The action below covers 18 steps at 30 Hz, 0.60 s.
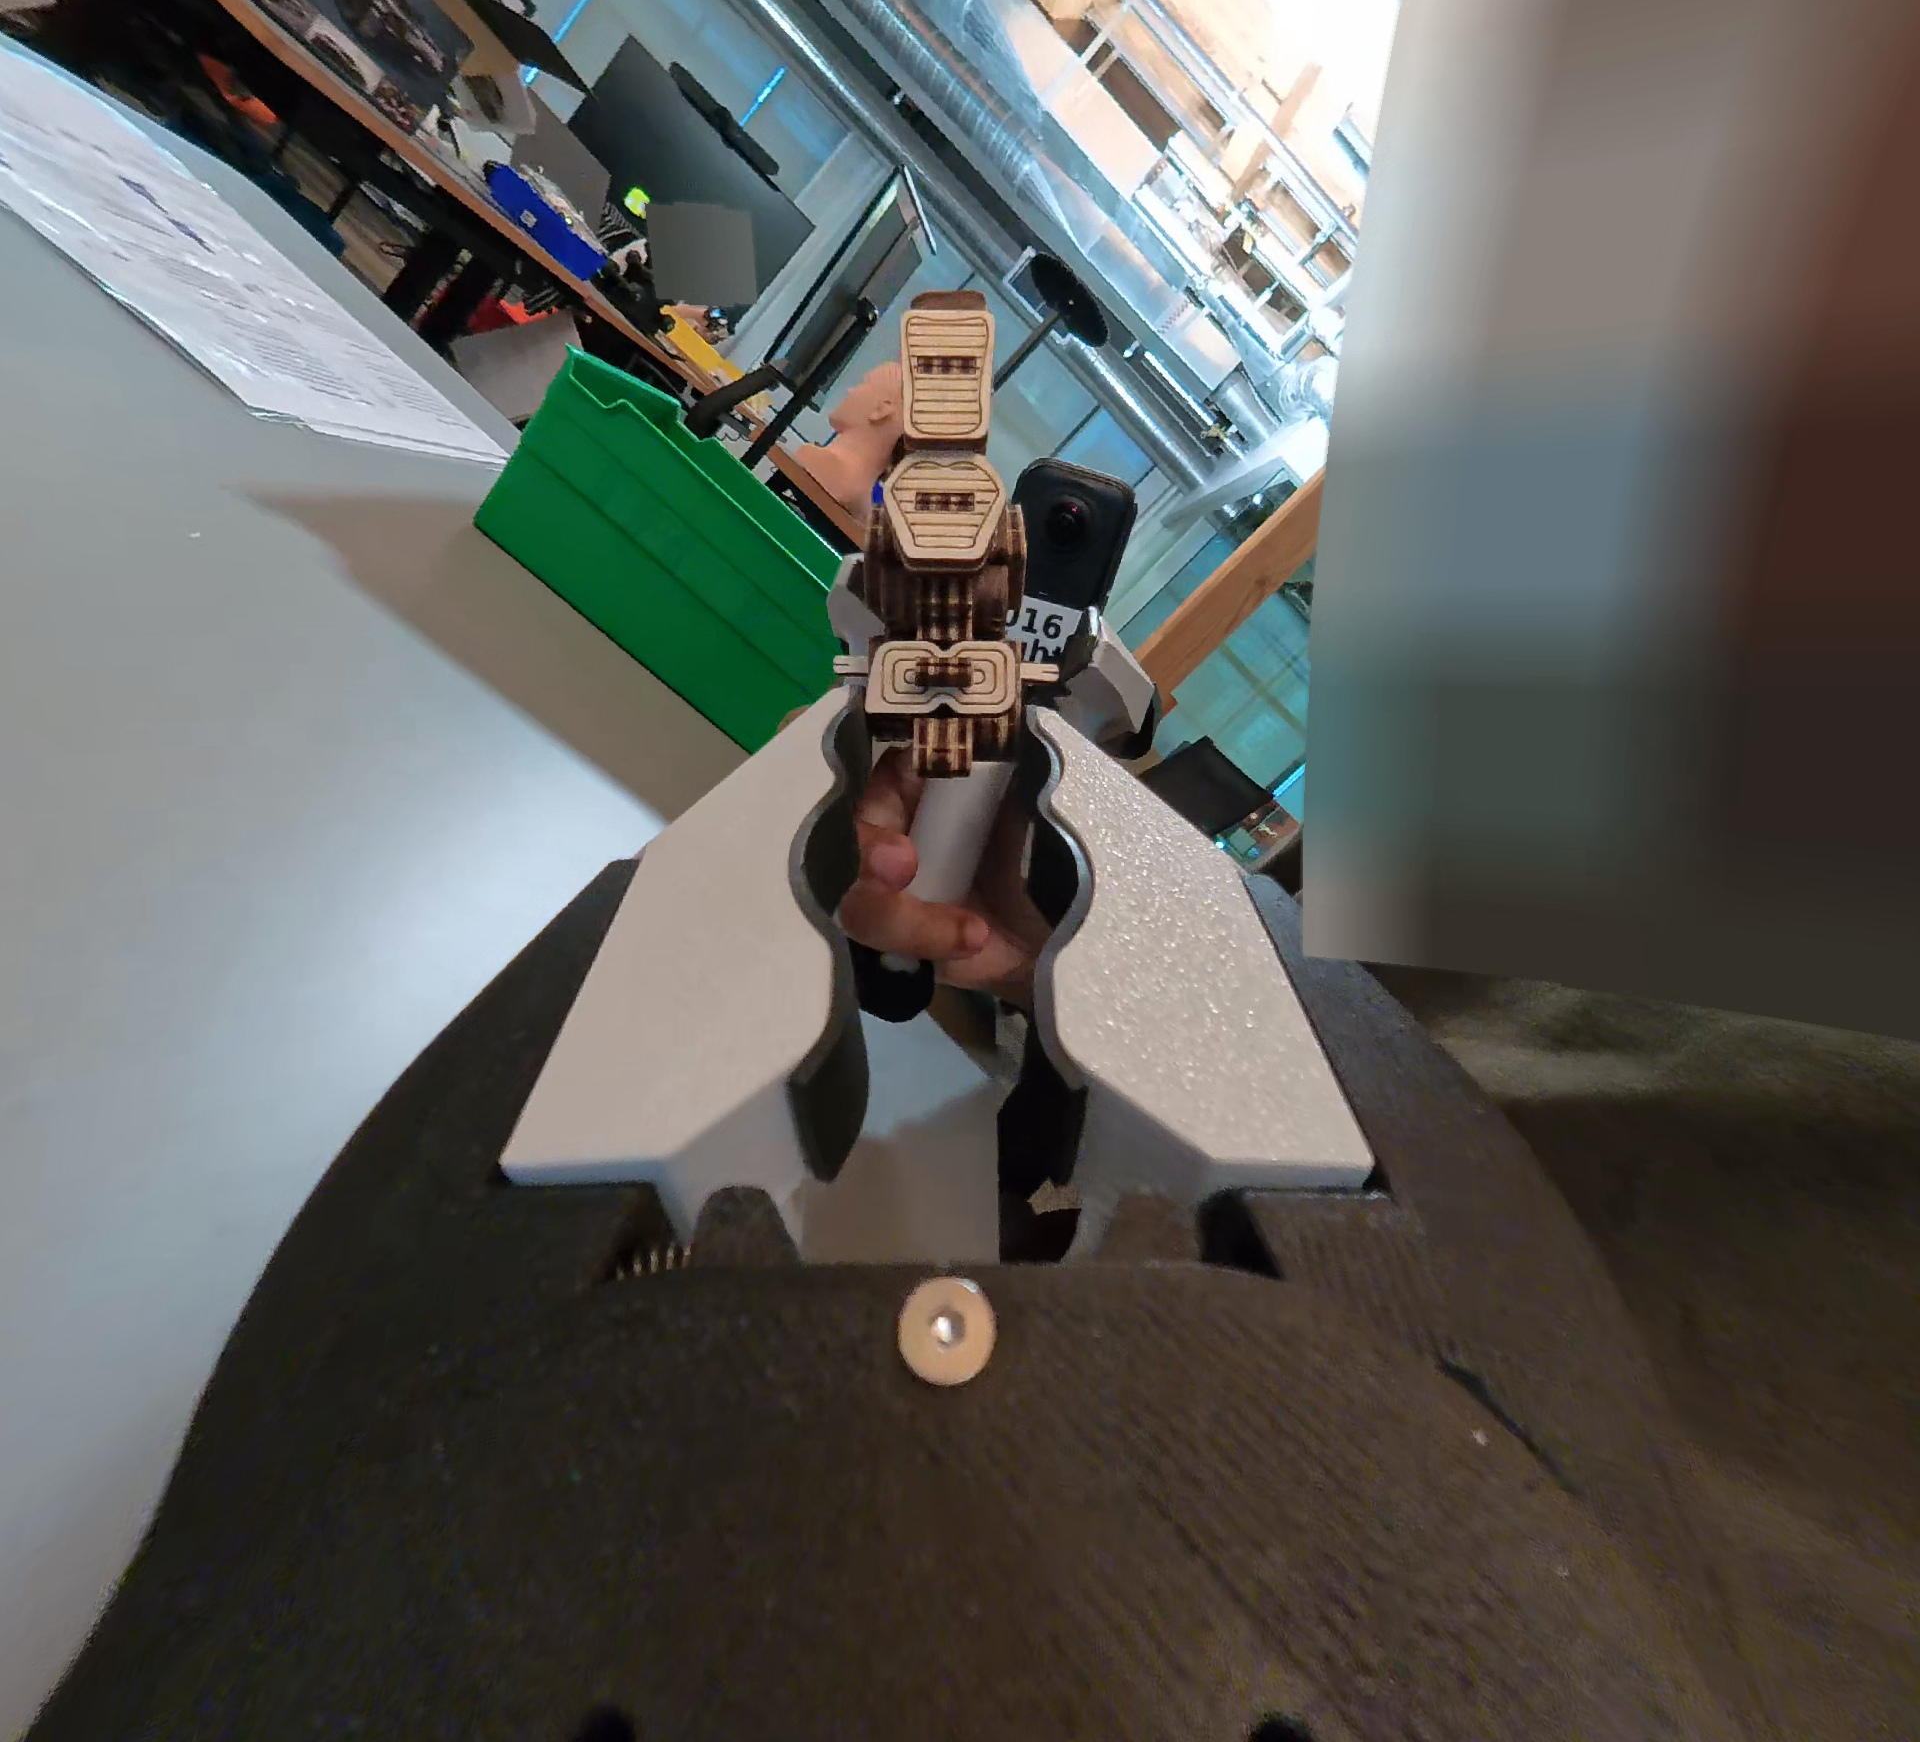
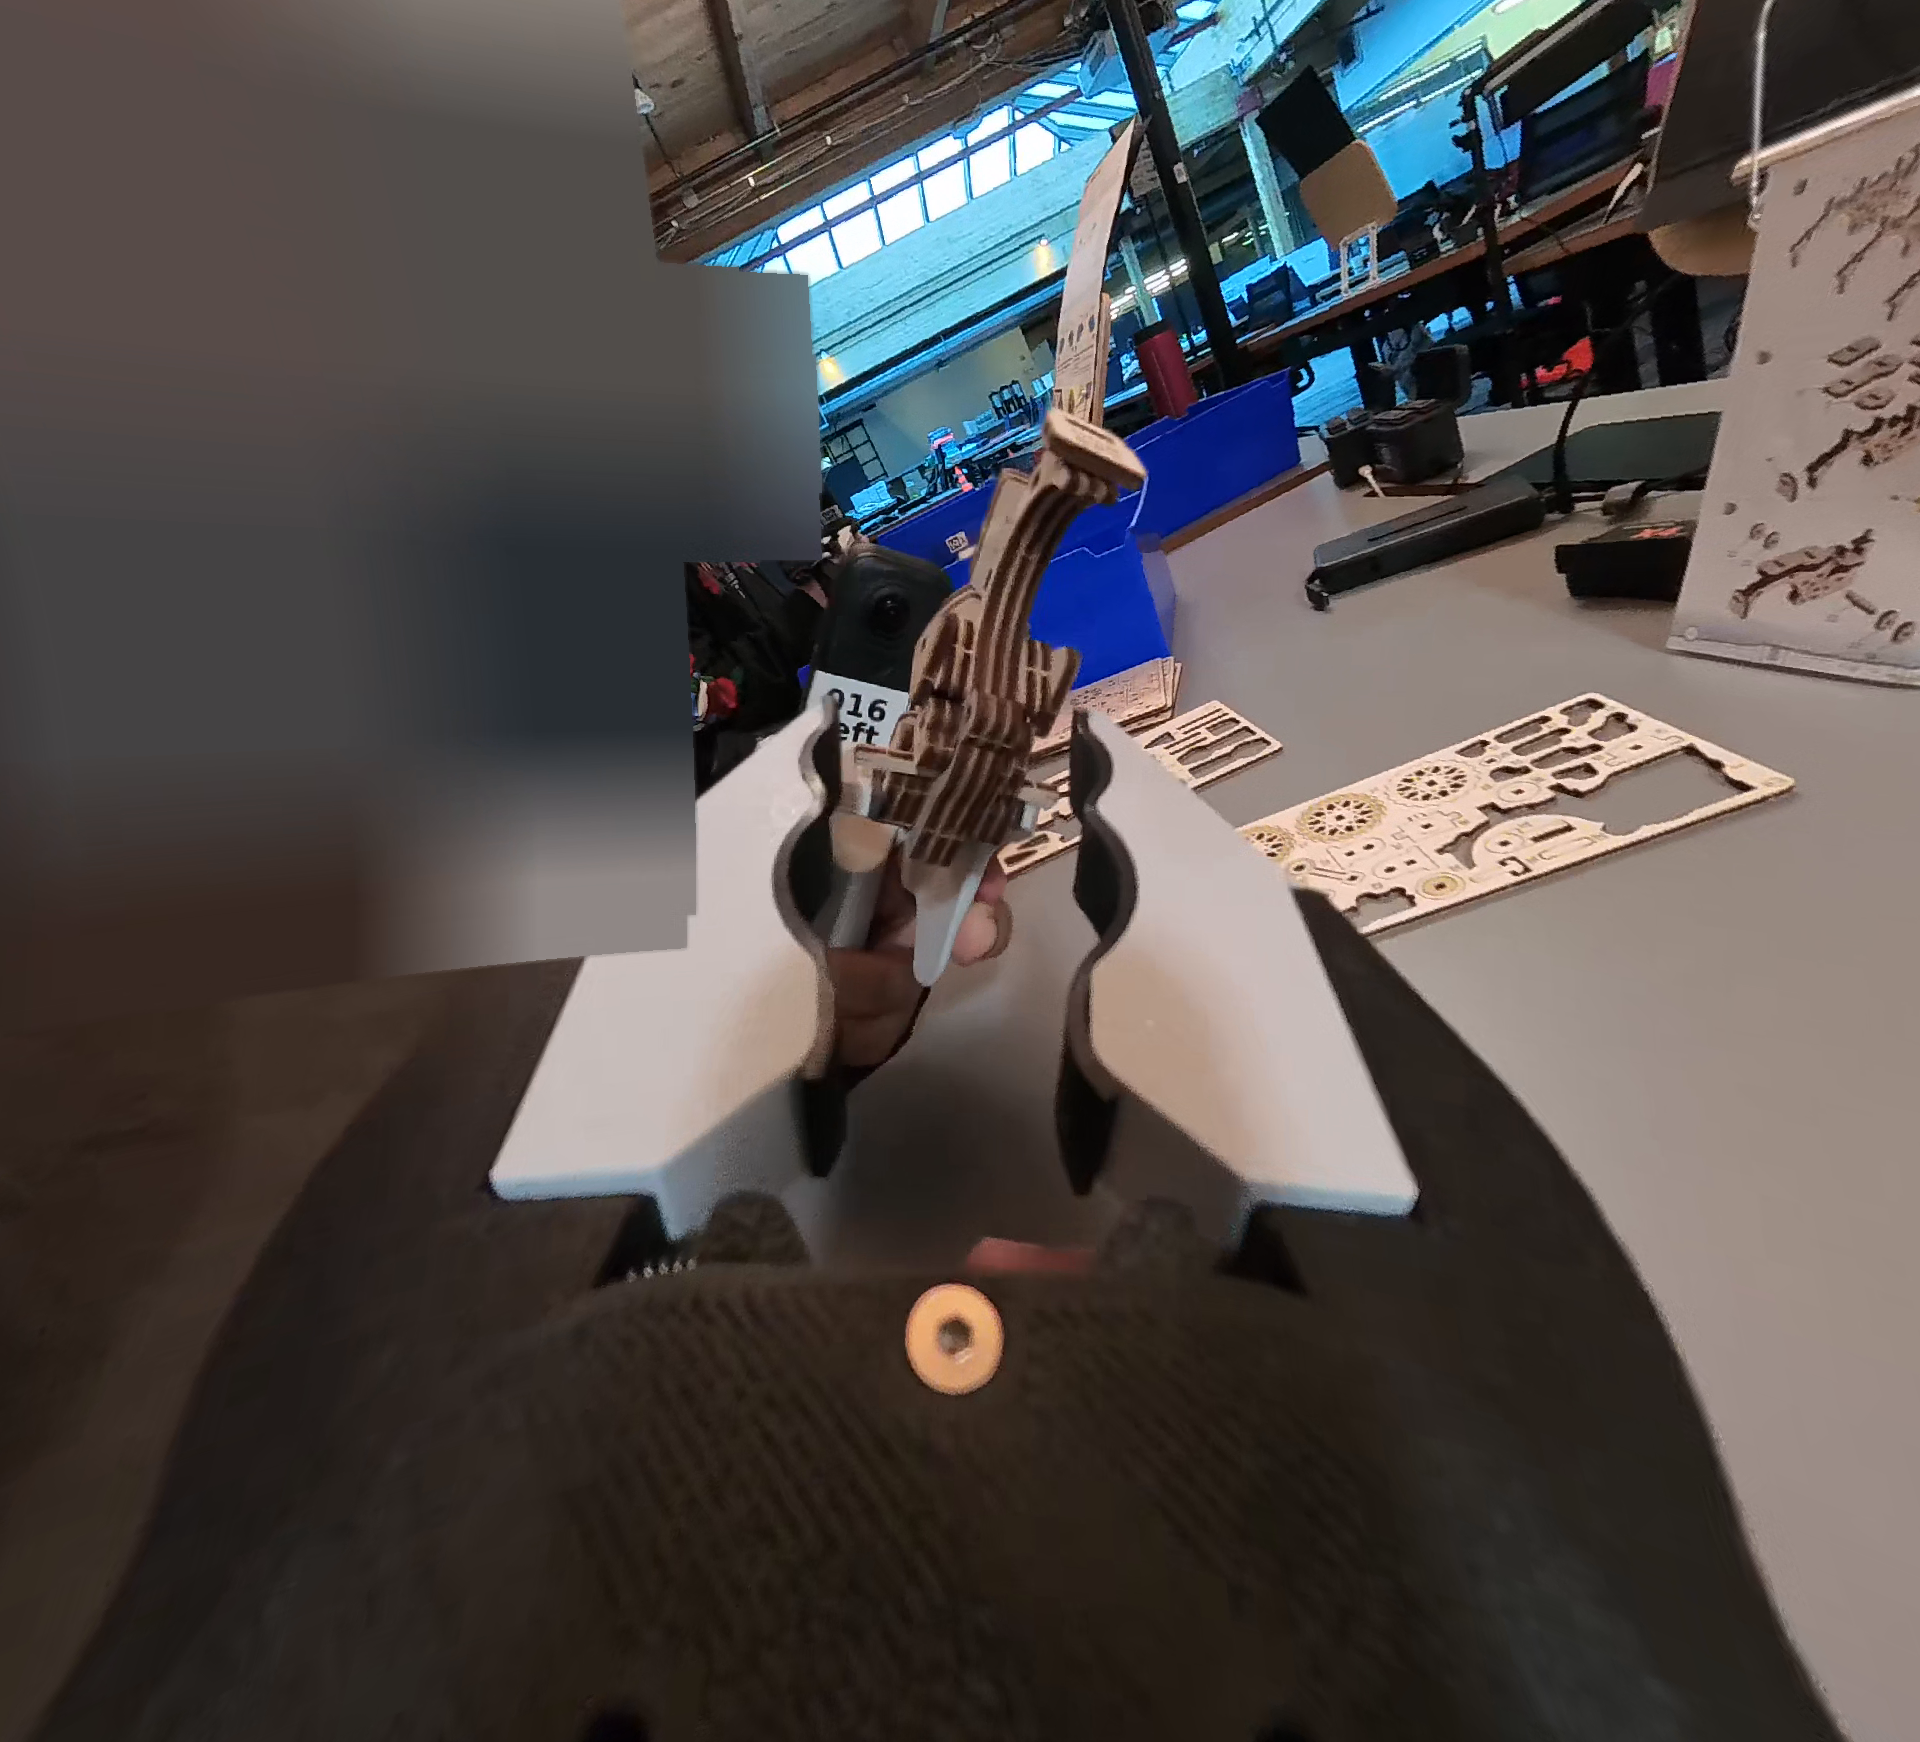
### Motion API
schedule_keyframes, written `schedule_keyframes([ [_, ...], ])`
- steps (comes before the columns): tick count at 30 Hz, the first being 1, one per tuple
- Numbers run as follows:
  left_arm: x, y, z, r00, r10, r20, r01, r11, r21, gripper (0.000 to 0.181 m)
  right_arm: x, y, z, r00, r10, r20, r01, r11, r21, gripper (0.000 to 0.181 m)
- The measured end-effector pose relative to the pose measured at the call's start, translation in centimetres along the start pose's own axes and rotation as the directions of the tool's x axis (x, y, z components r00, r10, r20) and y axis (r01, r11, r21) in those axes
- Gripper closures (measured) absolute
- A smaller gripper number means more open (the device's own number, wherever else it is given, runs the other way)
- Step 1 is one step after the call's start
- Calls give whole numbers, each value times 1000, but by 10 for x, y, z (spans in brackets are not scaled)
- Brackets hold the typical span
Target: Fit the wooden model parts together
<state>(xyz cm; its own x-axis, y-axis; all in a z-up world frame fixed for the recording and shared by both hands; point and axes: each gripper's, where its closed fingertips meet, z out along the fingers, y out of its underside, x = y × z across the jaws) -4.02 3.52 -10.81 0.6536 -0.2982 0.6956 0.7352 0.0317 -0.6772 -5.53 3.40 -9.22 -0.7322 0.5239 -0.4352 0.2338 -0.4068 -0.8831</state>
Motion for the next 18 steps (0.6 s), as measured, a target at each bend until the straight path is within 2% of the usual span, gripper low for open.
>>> schedule_keyframes([
  [1,1,0,0,1000,-12,-9,12,1000,2,156,-1,0,0,1000,-14,-1,14,1000,0,140],
  [5,4,1,1,999,-34,-34,34,999,5,156,-4,0,0,998,-57,1,57,998,-9,144],
  [18,5,0,1,998,-39,-45,40,999,15,156,-6,-3,-1,999,-44,7,43,999,17,148],
])
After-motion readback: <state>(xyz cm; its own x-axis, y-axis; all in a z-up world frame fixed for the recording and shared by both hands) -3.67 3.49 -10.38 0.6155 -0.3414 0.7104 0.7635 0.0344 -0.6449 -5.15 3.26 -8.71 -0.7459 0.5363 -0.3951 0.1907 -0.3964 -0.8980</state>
